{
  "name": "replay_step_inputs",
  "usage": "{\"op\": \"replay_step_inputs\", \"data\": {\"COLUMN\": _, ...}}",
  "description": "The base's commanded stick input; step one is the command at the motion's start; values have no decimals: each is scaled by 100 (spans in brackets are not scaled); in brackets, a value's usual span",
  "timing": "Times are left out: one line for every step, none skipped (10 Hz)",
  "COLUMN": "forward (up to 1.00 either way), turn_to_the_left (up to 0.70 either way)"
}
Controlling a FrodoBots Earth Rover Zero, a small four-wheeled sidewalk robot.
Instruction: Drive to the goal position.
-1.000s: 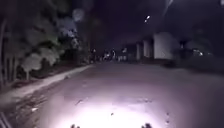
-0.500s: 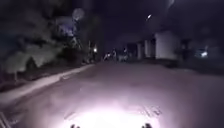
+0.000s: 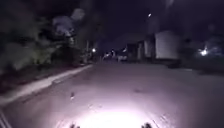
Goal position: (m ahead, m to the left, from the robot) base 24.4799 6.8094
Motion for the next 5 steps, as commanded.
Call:
{"op": "replay_step_inputs", "data": {"forward": 70, "turn_to_the_left": 0}}
{"op": "replay_step_inputs", "data": {"forward": 70, "turn_to_the_left": 0}}
{"op": "replay_step_inputs", "data": {"forward": 70, "turn_to_the_left": 0}}
{"op": "replay_step_inputs", "data": {"forward": 70, "turn_to_the_left": 0}}
{"op": "replay_step_inputs", "data": {"forward": 70, "turn_to_the_left": 0}}
